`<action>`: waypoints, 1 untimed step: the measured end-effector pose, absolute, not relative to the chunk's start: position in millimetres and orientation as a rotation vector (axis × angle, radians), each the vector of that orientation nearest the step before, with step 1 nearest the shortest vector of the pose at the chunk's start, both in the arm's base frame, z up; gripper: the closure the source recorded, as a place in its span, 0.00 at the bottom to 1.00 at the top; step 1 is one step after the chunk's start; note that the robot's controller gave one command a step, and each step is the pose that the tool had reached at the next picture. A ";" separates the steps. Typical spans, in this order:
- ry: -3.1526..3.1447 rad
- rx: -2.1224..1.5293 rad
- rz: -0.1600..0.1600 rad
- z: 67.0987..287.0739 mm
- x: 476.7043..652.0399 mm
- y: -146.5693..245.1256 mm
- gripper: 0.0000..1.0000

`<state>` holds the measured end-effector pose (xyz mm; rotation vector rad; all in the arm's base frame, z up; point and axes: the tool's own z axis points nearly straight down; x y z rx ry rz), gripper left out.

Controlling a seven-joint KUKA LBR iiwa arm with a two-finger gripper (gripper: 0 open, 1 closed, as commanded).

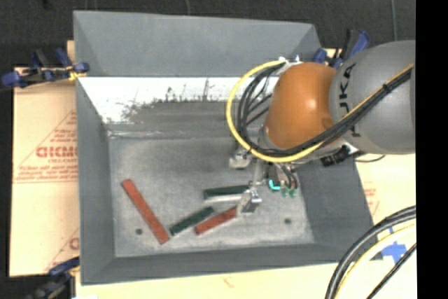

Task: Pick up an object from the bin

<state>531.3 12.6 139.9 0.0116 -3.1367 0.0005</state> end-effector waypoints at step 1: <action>-3.144 0.011 0.000 144.0 533.2 12.7 0.00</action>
Offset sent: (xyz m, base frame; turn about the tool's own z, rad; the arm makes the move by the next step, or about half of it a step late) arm -0.0138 0.0139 -0.0699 -0.0198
